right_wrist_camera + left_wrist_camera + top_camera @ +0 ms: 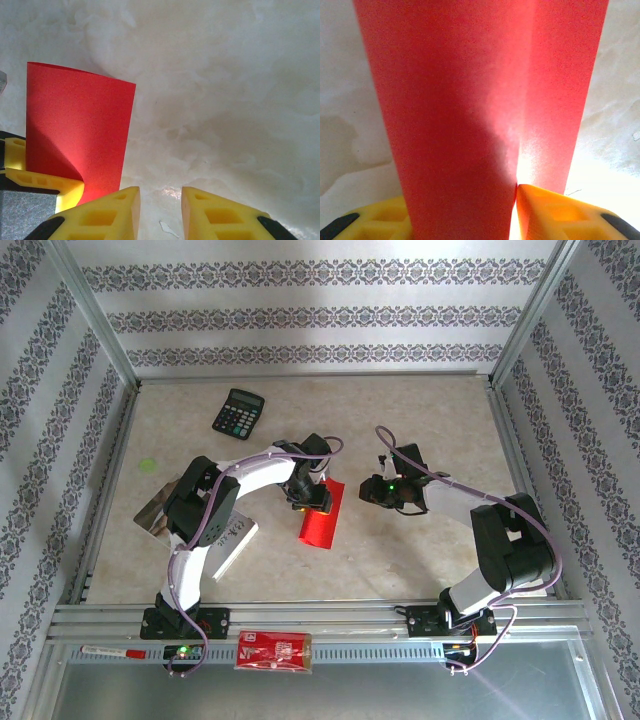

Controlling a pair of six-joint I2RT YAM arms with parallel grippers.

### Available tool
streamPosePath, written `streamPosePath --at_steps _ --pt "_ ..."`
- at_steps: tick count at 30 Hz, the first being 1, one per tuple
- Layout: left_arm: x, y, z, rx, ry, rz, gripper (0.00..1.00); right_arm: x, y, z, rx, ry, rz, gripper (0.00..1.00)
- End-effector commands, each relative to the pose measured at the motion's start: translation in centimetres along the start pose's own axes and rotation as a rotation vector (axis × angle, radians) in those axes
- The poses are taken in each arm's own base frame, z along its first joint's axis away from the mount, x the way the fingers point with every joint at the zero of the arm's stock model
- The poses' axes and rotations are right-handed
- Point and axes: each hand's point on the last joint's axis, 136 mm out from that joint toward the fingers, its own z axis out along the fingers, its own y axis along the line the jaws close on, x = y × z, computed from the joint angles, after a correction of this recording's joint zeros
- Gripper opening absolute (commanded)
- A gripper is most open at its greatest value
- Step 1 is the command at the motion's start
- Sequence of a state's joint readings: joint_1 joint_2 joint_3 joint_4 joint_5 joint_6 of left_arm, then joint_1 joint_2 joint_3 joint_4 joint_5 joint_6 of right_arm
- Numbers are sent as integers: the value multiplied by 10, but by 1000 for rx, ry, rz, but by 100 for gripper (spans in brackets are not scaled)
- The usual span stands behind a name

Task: Fold a paper plane with a square sheet of paper (pick it up from the middle)
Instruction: First fold the square sheet of paper in half at the center of the table.

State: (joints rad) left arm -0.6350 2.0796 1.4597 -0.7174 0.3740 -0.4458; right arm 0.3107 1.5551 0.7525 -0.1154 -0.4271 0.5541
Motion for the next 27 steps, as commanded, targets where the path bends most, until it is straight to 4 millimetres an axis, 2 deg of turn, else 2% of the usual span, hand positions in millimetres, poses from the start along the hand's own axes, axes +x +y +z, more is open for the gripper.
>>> streamPosePath --at_steps 1,14,27 --pt "32 40 59 -136 126 -22 44 -3 6 1 -9 -6 -3 28" --pt "32 41 59 -139 127 -20 38 -3 6 1 -10 -6 -1 28" --pt "33 41 60 -135 125 -28 38 1 17 6 -25 9 -14 28"
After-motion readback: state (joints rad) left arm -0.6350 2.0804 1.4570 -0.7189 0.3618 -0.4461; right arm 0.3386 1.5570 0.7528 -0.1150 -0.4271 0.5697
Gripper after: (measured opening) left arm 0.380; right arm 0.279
